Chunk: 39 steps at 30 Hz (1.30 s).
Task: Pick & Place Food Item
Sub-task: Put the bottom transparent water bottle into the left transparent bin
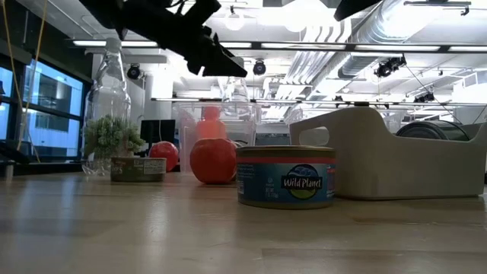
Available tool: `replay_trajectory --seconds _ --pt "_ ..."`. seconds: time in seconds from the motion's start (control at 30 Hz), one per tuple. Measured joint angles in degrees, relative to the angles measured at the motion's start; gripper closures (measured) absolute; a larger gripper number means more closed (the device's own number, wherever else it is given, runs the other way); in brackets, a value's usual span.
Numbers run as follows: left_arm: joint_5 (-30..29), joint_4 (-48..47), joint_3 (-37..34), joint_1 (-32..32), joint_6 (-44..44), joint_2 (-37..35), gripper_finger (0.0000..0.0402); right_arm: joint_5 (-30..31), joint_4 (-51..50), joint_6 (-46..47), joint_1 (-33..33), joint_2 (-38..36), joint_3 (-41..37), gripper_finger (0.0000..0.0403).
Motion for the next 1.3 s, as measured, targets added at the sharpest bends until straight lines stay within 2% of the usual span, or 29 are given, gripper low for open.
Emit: replay_trajectory --seconds 0.17,0.33,0.47,0.7,0.87,1.13,1.3 --pt "-0.1 1.95 0.0 0.01 0.44 0.63 0.0058 -0.71 0.22 0.02 0.0 0.0 0.01 0.029" --pt "-4.28 2.27 0.0 0.12 1.13 0.63 0.0112 -0.65 0.45 0.02 0.0 0.0 0.01 0.029" --pt "-4.8 2.43 0.0 1.36 1.02 1.23 0.0153 -0.48 0.55 0.02 0.0 0.0 0.01 0.029" --pt "-4.76 2.8 0.0 2.86 -4.79 1.65 0.022 -0.17 1.68 0.02 0.0 0.0 0.01 0.029" --pt "-5.68 4.28 0.13 3.64 -5.76 1.48 0.0267 -0.21 2.56 -0.23 0.0 0.0 0.01 0.029" --pt "-8.18 1.98 2.88 2.12 -10.46 1.56 0.0268 -0.08 2.55 -0.37 -0.59 0.02 0.01 0.029" --pt "-7.23 -14.29 12.18 2.3 -18.74 1.26 0.0268 -0.08 2.81 -0.27 -1.16 0.02 0.01 0.029"
